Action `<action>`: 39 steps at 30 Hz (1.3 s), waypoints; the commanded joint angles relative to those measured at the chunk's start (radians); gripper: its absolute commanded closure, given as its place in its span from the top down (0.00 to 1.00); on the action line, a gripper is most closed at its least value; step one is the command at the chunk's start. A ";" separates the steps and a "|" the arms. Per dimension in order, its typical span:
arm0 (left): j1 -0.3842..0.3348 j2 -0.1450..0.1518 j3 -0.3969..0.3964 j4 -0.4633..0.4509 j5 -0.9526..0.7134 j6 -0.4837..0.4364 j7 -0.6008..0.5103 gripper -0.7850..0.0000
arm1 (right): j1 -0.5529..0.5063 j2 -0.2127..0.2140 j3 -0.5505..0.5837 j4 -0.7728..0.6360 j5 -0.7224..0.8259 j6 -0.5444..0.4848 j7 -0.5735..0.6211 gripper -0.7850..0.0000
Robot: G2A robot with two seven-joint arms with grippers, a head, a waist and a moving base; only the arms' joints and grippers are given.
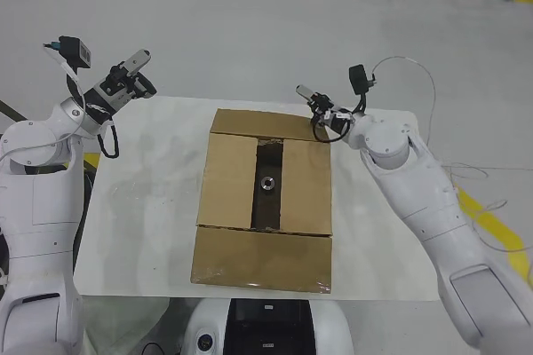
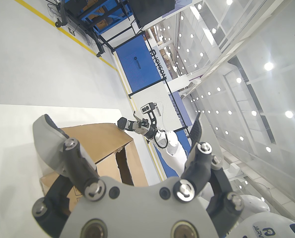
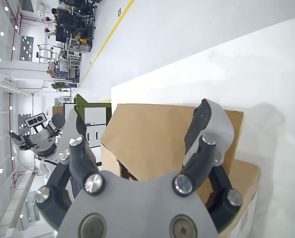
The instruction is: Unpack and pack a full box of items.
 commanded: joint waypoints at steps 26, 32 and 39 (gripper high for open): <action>0.000 0.000 0.000 0.000 0.000 0.000 0.000 1.00 | -0.336 0.049 0.177 -0.613 0.088 0.140 0.160 1.00; 0.000 0.000 0.000 0.000 0.000 0.000 0.000 1.00 | -0.442 0.065 0.187 -0.744 0.067 0.197 0.220 1.00; 0.000 0.000 0.000 0.000 0.000 0.000 0.000 1.00 | -0.498 0.073 0.160 -0.781 0.035 0.234 0.256 1.00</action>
